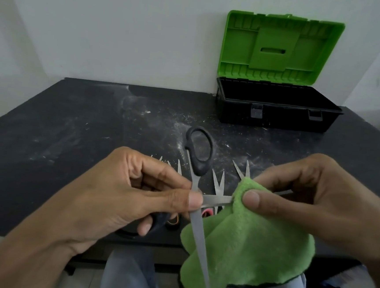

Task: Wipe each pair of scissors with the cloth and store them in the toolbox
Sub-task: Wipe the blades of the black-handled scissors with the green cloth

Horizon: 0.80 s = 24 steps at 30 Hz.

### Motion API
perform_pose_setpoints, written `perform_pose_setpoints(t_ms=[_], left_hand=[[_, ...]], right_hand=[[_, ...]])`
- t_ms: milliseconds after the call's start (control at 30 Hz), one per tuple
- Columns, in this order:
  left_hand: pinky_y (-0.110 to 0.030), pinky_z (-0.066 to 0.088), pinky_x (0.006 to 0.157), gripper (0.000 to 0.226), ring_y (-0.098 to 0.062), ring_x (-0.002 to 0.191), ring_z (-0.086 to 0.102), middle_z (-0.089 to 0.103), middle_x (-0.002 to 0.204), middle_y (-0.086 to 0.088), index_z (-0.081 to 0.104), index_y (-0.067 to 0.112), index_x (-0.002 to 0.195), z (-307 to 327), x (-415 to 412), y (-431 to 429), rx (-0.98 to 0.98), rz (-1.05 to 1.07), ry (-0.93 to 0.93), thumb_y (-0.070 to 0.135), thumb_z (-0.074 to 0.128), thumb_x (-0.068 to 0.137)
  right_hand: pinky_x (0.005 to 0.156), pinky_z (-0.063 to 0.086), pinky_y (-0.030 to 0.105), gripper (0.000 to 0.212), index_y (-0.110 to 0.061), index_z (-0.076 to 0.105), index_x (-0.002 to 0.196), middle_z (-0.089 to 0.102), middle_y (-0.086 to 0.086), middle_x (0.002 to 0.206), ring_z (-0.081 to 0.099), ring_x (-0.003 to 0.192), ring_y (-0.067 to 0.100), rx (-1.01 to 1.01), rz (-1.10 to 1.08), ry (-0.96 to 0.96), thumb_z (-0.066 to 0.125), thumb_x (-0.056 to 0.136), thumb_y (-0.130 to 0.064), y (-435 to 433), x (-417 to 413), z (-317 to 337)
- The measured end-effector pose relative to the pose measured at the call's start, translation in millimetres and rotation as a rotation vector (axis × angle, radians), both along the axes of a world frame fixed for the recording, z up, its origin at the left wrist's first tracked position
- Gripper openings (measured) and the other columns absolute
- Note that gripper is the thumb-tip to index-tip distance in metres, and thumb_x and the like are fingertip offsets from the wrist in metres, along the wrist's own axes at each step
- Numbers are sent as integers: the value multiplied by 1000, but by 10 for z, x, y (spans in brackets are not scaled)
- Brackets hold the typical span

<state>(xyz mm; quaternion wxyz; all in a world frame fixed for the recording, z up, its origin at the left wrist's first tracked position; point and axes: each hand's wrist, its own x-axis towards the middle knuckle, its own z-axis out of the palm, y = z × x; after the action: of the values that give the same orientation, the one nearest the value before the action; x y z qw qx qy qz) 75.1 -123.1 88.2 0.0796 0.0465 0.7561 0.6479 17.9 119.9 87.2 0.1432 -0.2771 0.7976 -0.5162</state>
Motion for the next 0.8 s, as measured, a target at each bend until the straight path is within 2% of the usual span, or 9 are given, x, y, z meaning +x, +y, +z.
perform_pose_setpoints(t_ms=[133, 200, 300, 400, 467, 567, 667, 800], left_hand=[[-10, 33, 31, 20, -6, 30, 42, 65, 52, -10, 79, 8, 66, 14, 20, -80, -16, 53, -8, 25, 80, 56], [-9, 32, 31, 19, -7, 29, 42, 64, 52, -12, 79, 7, 65, 14, 19, -66, -6, 52, -13, 24, 80, 56], [-11, 35, 33, 20, -9, 36, 45, 67, 59, -16, 80, 7, 68, -11, 2, -33, -16, 9, 1, 25, 81, 59], [-12, 34, 35, 23, -10, 36, 44, 67, 60, -13, 80, 9, 72, -35, -21, -81, -28, -15, -5, 30, 87, 64], [-10, 34, 35, 28, -7, 34, 44, 68, 60, -9, 81, 10, 75, -26, -19, -99, -19, -43, -15, 35, 87, 63], [-9, 31, 33, 20, -6, 30, 40, 65, 54, -8, 80, 10, 70, 0, -3, -106, -21, -9, -17, 28, 87, 63], [-8, 29, 32, 20, -7, 27, 38, 63, 53, -14, 78, 6, 66, 9, 19, -151, -8, 60, -12, 25, 80, 57], [-8, 29, 31, 19, -8, 27, 38, 64, 54, -15, 78, 7, 64, 19, 30, -157, -18, 73, -24, 25, 80, 55]], right_hand=[[76, 65, 52, 16, -26, 87, 82, 84, 5, 85, 83, 79, 25, -29, -35, 3, 78, 80, -39, 88, -24, 16], [74, 65, 51, 18, -28, 87, 83, 84, 4, 84, 83, 78, 24, -28, -36, 20, 77, 82, -42, 96, -9, 22], [76, 65, 58, 27, -29, 87, 90, 84, 4, 88, 82, 81, 26, -15, -15, 41, 78, 80, -52, 37, 20, 13], [79, 63, 64, 29, -25, 87, 93, 84, 8, 90, 82, 85, 32, -37, 9, 38, 77, 81, -51, 10, 7, 0], [79, 65, 58, 22, -21, 87, 91, 84, 9, 91, 82, 85, 30, -67, 27, 4, 78, 87, -41, 30, -10, 7], [74, 68, 44, 18, -20, 87, 87, 84, 9, 87, 82, 80, 29, -87, 36, -31, 80, 86, -36, 83, 10, 30], [63, 66, 30, 10, -22, 87, 79, 83, 8, 80, 82, 71, 26, -93, -27, 29, 83, 81, -30, 143, 18, 60], [57, 62, 22, 12, -24, 87, 71, 82, 6, 73, 81, 65, 21, -94, -83, 47, 76, 70, -31, 151, 38, 93]])
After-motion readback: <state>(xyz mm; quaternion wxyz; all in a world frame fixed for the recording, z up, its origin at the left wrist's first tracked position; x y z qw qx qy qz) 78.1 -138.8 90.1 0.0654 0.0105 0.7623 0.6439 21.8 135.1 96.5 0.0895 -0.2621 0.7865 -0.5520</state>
